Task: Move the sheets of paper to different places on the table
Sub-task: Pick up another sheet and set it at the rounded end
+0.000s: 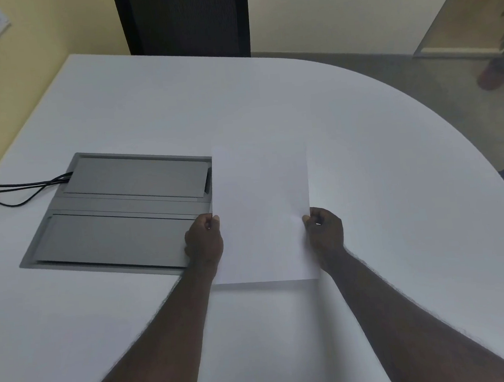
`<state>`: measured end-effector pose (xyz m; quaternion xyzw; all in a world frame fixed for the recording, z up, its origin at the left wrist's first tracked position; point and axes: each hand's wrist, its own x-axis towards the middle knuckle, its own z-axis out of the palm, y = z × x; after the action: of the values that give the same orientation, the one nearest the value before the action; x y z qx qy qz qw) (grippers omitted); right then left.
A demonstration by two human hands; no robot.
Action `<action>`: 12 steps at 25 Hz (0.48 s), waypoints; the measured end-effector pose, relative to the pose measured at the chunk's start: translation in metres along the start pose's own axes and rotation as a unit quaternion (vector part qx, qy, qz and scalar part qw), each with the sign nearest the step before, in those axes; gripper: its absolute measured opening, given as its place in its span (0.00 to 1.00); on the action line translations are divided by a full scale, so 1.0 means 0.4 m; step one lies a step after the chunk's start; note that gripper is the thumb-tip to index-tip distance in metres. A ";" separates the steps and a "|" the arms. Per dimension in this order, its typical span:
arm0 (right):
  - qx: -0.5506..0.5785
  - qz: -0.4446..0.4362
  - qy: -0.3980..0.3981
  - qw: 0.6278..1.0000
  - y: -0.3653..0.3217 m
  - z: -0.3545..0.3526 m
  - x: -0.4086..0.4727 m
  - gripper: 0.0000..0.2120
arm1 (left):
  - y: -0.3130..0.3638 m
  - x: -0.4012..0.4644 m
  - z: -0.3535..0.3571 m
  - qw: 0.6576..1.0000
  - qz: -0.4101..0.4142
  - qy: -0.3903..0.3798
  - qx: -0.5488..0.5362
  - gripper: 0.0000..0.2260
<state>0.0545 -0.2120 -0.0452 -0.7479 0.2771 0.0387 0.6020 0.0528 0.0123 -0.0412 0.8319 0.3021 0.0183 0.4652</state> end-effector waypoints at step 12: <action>0.094 -0.027 -0.055 0.994 -0.121 -0.141 -0.138 0.10 | 0.103 -0.210 -0.136 0.991 0.045 0.022 -0.126 0.07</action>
<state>0.0148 -0.2378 0.0343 -0.6918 0.2260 0.0377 0.6847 -0.0129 -0.0056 0.0432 0.7787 0.2695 0.0952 0.5585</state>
